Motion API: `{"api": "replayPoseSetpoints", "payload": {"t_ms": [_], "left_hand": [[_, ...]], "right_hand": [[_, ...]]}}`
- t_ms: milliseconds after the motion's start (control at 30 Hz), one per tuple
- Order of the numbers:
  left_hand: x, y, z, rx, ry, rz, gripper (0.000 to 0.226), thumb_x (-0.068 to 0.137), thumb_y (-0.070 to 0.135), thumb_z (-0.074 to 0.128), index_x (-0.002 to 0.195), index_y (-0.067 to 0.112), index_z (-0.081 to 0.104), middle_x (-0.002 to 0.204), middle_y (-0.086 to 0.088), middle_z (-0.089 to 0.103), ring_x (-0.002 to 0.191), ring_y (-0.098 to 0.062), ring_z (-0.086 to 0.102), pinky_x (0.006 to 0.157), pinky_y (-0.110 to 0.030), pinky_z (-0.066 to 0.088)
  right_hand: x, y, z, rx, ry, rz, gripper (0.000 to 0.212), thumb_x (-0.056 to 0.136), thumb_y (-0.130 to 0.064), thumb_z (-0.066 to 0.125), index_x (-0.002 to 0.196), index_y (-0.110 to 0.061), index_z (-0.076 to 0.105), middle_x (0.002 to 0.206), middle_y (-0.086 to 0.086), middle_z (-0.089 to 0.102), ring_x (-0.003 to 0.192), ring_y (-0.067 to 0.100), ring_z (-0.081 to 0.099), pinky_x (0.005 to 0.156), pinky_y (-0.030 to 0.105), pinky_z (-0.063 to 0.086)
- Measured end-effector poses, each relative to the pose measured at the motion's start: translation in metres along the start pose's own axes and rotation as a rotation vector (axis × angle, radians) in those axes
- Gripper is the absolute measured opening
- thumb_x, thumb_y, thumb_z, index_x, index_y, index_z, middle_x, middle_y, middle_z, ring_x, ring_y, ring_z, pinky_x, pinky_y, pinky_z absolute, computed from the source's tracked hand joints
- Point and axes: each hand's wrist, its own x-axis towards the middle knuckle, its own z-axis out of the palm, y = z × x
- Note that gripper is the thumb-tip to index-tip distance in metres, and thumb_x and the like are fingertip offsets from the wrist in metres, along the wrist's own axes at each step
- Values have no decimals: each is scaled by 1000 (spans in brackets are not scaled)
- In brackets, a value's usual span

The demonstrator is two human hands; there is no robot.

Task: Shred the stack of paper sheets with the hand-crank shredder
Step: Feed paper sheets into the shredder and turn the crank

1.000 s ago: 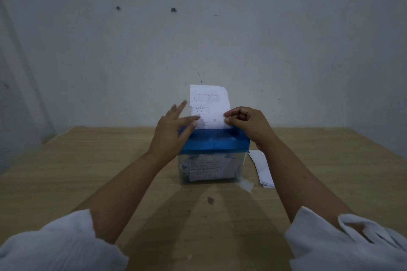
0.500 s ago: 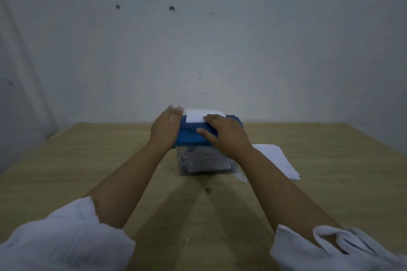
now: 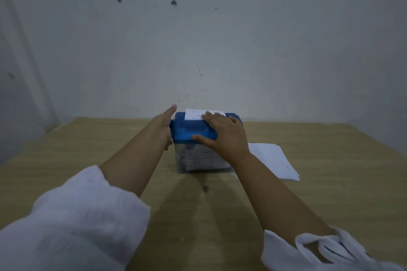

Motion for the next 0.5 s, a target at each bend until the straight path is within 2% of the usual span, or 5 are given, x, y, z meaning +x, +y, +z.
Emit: {"api": "replayPoseSetpoints", "payload": {"t_ms": [33, 100, 167, 233, 500], "left_hand": [[-2, 2, 3, 29, -9, 27, 54, 93, 43, 53, 125, 1, 46, 122, -20, 55, 106, -35, 55, 107, -35, 32], [-3, 4, 10, 49, -15, 34, 29, 95, 33, 53, 98, 4, 52, 91, -12, 55, 62, -25, 55, 50, -14, 50], [1, 4, 9, 39, -4, 48, 22, 96, 28, 53, 91, 6, 51, 77, -8, 51, 54, -22, 50, 14, -16, 17], [9, 3, 7, 32, 10, 49, 21, 95, 28, 55, 93, 7, 53, 74, -7, 49, 60, -19, 47, 14, -13, 11], [47, 0, 1, -39, 66, 124, 14, 90, 15, 62, 90, 2, 58, 78, -8, 57, 64, -20, 54, 39, -24, 48]], "right_hand": [[0, 0, 0, 5, 4, 2, 76, 80, -72, 41, 138, -23, 45, 145, -4, 43, 134, 13, 38, 111, 37, 23], [1, 0, 1, 16, 25, 5, 84, 75, -78, 30, 135, -22, 49, 142, -4, 47, 131, 13, 42, 109, 38, 26], [0, 0, 2, 25, 38, 6, 87, 72, -78, 24, 133, -22, 51, 140, -4, 50, 130, 13, 44, 108, 38, 28], [1, 0, 4, 26, 56, 5, 85, 73, -77, 25, 132, -22, 52, 139, -3, 51, 129, 14, 45, 108, 39, 29], [0, -2, 6, -26, 31, 13, 89, 72, -78, 20, 139, -25, 43, 148, -4, 39, 140, 16, 29, 110, 39, 24]]}}
